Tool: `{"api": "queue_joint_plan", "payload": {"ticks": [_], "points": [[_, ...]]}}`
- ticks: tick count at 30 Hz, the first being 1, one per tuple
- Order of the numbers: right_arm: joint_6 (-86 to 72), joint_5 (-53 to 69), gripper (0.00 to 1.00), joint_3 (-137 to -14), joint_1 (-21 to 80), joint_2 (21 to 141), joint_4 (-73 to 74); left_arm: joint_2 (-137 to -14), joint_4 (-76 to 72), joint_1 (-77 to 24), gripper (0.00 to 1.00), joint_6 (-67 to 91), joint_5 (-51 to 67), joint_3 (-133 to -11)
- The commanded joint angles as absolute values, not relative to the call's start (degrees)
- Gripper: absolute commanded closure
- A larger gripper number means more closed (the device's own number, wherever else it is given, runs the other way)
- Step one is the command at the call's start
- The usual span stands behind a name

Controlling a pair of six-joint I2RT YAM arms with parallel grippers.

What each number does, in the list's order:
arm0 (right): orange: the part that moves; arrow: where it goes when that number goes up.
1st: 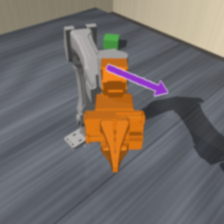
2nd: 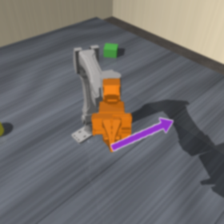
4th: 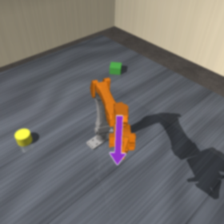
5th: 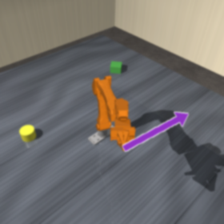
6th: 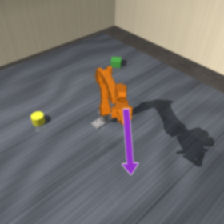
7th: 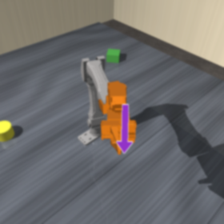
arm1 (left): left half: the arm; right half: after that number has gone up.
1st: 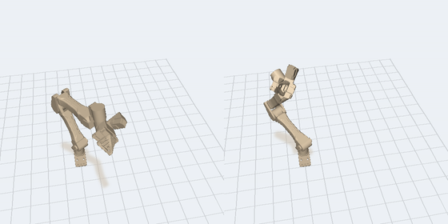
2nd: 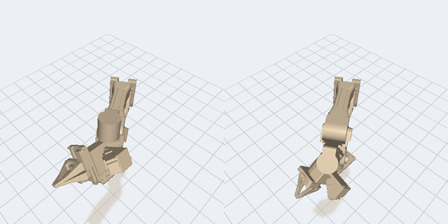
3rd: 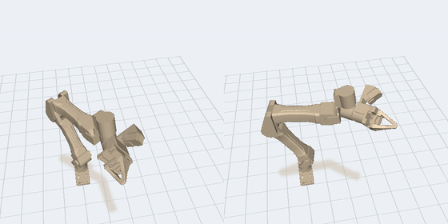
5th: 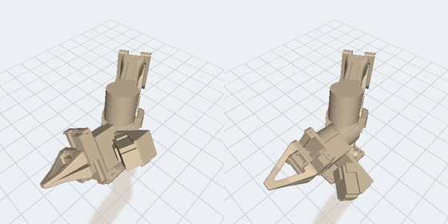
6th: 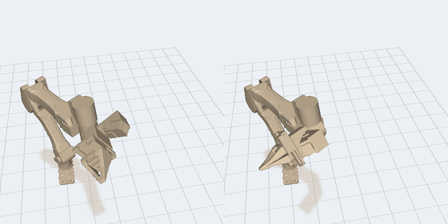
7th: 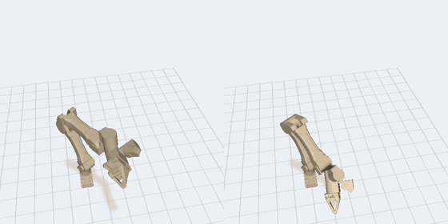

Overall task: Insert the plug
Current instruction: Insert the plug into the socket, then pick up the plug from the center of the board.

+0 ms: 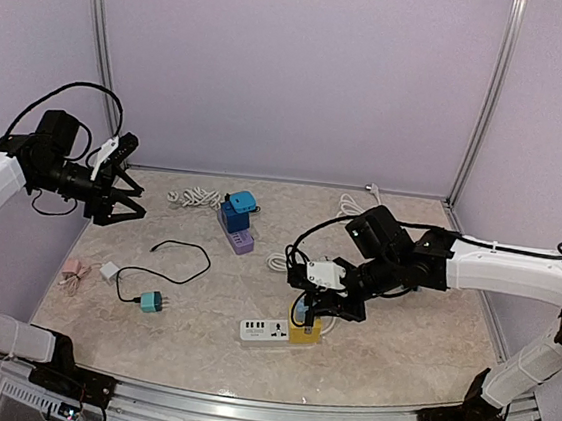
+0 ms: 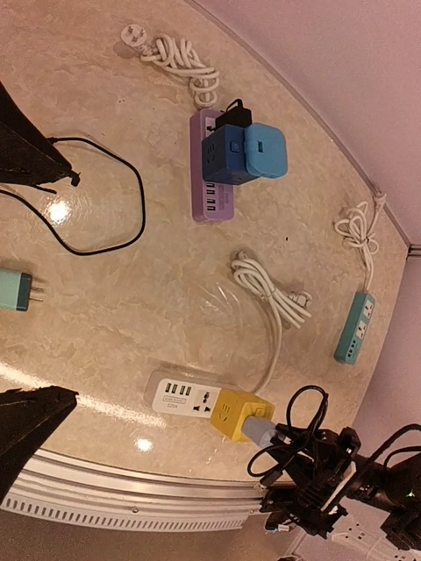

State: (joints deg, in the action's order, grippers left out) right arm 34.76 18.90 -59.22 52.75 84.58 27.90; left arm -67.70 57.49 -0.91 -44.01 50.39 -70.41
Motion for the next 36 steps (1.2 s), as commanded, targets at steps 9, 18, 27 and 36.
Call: {"api": "queue_joint_plan", "payload": {"ticks": [9,18,27,36], "points": [[29.39,15.64,0.1,-61.99,53.72,81.03,33.55,-66.88,58.59,-0.4,0.23,-44.78,50.92,-70.83],[25.94,14.27,0.0,-68.15,53.72,74.91,43.3,-66.13,58.36,-1.7,0.2,-45.58,40.01,-68.21],[10.52,5.47,0.0,-71.35,53.72,69.79,45.93,-74.27,66.19,-20.71,0.25,-52.51,12.96,-59.26],[4.91,3.81,0.0,-68.15,53.78,70.11,37.1,-83.88,54.71,-22.98,0.26,-50.4,6.37,-54.63]]}}
